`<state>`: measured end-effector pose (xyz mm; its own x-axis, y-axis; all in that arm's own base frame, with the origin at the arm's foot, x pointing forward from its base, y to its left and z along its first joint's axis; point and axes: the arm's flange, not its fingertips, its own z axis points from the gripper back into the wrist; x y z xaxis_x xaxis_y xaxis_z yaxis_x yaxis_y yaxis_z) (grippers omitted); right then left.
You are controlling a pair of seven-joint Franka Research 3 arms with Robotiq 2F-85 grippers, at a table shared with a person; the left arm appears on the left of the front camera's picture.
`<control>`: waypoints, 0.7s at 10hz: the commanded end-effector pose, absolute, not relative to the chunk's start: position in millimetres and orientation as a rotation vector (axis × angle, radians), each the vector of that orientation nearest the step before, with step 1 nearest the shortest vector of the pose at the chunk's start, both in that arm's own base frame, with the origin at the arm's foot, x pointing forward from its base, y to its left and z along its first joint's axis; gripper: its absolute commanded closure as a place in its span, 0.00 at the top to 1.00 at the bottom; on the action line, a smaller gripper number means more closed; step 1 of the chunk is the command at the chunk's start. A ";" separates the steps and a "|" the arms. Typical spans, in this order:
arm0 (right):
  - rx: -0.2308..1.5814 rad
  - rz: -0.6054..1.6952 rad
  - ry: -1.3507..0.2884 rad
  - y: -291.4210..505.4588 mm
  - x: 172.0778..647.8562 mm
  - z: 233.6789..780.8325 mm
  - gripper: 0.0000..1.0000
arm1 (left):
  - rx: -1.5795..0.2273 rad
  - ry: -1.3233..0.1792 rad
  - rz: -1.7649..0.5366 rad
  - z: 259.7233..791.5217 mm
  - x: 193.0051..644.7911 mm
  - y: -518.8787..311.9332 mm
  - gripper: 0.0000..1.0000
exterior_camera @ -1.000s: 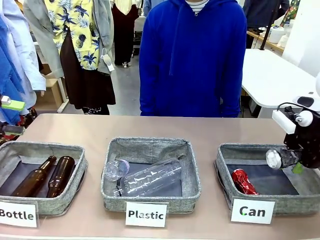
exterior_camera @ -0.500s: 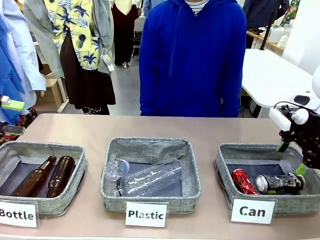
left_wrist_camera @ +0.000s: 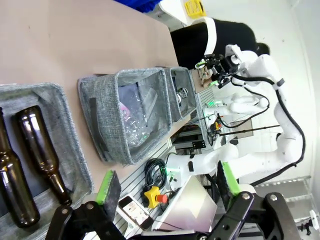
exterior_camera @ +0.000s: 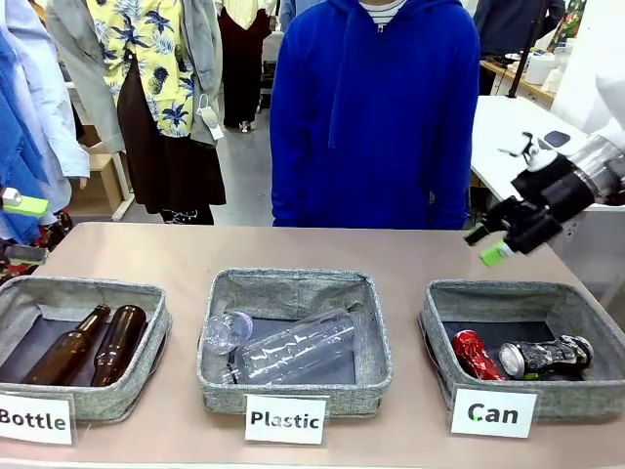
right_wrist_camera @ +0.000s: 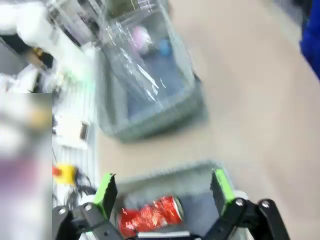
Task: Sort the can waste into the basket.
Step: Pick up the can waste from the table and place it in the right Fabric basket.
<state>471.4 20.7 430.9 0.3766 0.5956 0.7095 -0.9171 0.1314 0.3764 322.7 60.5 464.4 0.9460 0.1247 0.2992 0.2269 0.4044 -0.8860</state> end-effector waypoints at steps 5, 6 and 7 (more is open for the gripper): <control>1.269 0.894 -0.560 8.6 430.5 433.5 1.00 | -1.170 -0.344 -0.065 466.3 320.6 58.5 1.00; 1.295 0.902 -0.584 -7.9 459.6 431.5 1.00 | -1.170 -0.344 -0.065 466.3 320.6 58.5 1.00; 1.295 0.902 -0.584 -7.9 459.6 431.5 1.00 | -1.170 -0.344 -0.065 466.3 320.6 58.5 1.00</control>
<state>448.6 -4.5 428.3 0.5537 0.2342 0.7991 -0.8247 0.0218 0.5651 322.6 60.6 464.5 0.9459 0.1249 0.2994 0.2270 0.4044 -0.8860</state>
